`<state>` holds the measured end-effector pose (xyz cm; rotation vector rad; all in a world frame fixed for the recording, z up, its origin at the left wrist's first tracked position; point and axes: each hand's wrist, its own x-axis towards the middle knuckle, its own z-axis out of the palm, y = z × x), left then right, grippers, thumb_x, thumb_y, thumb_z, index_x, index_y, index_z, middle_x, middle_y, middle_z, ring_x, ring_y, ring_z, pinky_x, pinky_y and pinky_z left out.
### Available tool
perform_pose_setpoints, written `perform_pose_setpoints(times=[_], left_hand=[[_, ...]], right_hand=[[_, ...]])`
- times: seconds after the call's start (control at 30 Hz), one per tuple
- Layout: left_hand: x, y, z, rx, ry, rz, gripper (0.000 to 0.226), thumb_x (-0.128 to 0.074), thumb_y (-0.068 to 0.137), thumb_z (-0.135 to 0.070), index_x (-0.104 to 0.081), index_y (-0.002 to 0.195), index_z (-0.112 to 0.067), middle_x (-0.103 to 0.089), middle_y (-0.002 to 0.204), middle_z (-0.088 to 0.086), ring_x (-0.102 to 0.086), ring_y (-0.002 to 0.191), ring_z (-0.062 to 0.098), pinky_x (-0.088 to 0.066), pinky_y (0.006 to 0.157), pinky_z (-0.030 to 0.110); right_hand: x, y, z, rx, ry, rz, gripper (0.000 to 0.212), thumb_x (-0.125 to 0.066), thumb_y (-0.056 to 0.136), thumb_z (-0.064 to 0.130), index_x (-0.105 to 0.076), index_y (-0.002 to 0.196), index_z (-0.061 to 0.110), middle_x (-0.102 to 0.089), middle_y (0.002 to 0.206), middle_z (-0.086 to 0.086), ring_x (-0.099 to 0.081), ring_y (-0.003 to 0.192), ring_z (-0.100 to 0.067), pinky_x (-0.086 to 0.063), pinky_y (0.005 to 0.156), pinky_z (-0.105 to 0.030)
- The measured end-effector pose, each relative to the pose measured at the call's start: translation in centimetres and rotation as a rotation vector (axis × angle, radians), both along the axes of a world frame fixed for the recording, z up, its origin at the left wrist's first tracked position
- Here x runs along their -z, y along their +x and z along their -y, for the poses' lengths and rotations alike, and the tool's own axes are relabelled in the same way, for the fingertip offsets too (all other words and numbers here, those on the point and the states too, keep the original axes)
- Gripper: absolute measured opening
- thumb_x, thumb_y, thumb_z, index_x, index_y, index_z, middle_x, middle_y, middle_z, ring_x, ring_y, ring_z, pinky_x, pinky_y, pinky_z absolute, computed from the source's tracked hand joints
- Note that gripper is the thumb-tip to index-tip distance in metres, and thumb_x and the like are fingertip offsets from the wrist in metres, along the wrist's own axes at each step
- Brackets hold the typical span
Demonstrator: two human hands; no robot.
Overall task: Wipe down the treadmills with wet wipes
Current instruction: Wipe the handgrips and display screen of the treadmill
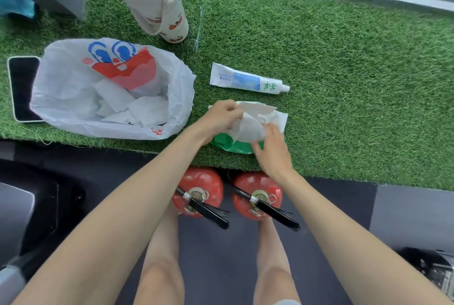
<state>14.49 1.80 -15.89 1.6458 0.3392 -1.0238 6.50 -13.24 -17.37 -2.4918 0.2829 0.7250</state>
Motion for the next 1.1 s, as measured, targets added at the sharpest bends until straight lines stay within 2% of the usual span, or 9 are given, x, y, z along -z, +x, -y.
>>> perform_pose_setpoints(times=[0.07,0.17,0.27,0.33,0.4,0.57,0.67,0.87,1.1], left_hand=[[-0.3,-0.1,-0.3,0.030,0.068,0.035,0.010,-0.049,0.091,-0.009,-0.051,0.082,-0.012,-0.052,0.081,0.003,-0.049,0.074,0.016,-0.041,0.068,0.024],[-1.3,-0.3,-0.3,-0.008,-0.077,-0.056,0.015,-0.050,0.092,-0.008,-0.051,0.078,-0.014,-0.063,0.084,0.007,-0.063,0.078,0.020,-0.049,0.073,0.026],[-1.9,-0.4,0.0,0.013,-0.100,-0.015,0.015,-0.053,0.092,-0.009,-0.053,0.079,-0.016,-0.064,0.084,0.005,-0.062,0.077,0.019,-0.049,0.075,0.030],[-1.8,-0.5,0.1,0.043,0.104,0.201,0.004,-0.055,0.091,-0.012,-0.055,0.090,-0.015,-0.060,0.089,0.000,-0.057,0.079,0.015,-0.047,0.075,0.030],[-1.4,-0.9,-0.1,0.075,0.353,0.469,0.017,-0.056,0.090,-0.010,-0.055,0.106,-0.013,-0.053,0.098,-0.001,-0.052,0.083,0.016,-0.046,0.073,0.033],[-0.8,-1.6,0.0,0.673,0.637,0.889,0.061,-0.054,0.075,0.012,-0.051,0.134,-0.007,-0.049,0.127,0.014,-0.046,0.108,0.031,-0.038,0.079,0.036],[-0.8,-3.0,0.3,0.766,0.628,0.840,0.065,-0.055,0.074,0.011,-0.046,0.136,-0.005,-0.040,0.143,0.015,-0.037,0.128,0.033,-0.032,0.101,0.039],[0.3,-5.3,0.7,1.118,0.675,0.844,0.062,-0.050,0.085,-0.004,-0.033,0.144,-0.012,-0.031,0.149,0.008,-0.035,0.130,0.026,-0.031,0.098,0.036],[1.4,-5.6,1.6,1.275,0.790,0.657,0.072,-0.043,0.096,-0.009,-0.002,0.154,-0.020,-0.005,0.161,0.001,-0.012,0.145,0.022,-0.016,0.115,0.050]], right_hand=[[-0.8,0.4,0.4,-0.002,0.053,-0.018,0.040,-0.062,0.091,0.023,-0.045,0.121,0.002,-0.045,0.120,-0.011,-0.041,0.112,-0.026,-0.038,0.091,-0.037],[-2.2,1.2,0.6,0.067,0.153,-0.010,0.031,-0.069,0.086,0.024,-0.046,0.099,0.006,-0.044,0.103,-0.007,-0.039,0.095,-0.020,-0.035,0.076,-0.031],[-3.2,1.7,0.7,0.339,0.334,-0.081,0.029,-0.070,0.083,0.021,-0.045,0.081,0.007,-0.043,0.082,-0.011,-0.040,0.072,-0.023,-0.030,0.063,-0.031],[-4.0,1.8,1.0,0.544,0.473,-0.130,0.023,-0.071,0.081,0.016,-0.054,0.084,0.000,-0.057,0.079,-0.020,-0.053,0.065,-0.032,-0.042,0.061,-0.031],[-5.1,1.4,1.6,0.695,0.549,-0.174,0.008,-0.063,0.084,0.001,-0.062,0.091,0.005,-0.066,0.082,-0.008,-0.061,0.067,-0.018,-0.049,0.058,-0.025],[-6.4,0.4,2.8,0.836,0.564,-0.241,0.024,-0.052,0.081,-0.014,-0.063,0.088,0.006,-0.065,0.080,-0.008,-0.061,0.068,-0.020,-0.052,0.063,-0.032],[-6.7,0.4,3.5,0.942,0.593,-0.248,0.026,-0.049,0.084,-0.015,-0.064,0.093,0.005,-0.068,0.077,-0.005,-0.063,0.062,-0.016,-0.054,0.052,-0.026],[-5.6,-0.2,4.5,1.010,0.589,-0.287,0.038,-0.040,0.084,-0.014,-0.063,0.104,0.008,-0.068,0.098,-0.015,-0.065,0.082,-0.030,-0.055,0.077,-0.047],[-5.7,-0.8,5.2,1.058,0.632,-0.323,0.046,-0.030,0.079,-0.022,-0.059,0.099,0.007,-0.063,0.084,-0.009,-0.059,0.069,-0.021,-0.049,0.058,-0.031]])
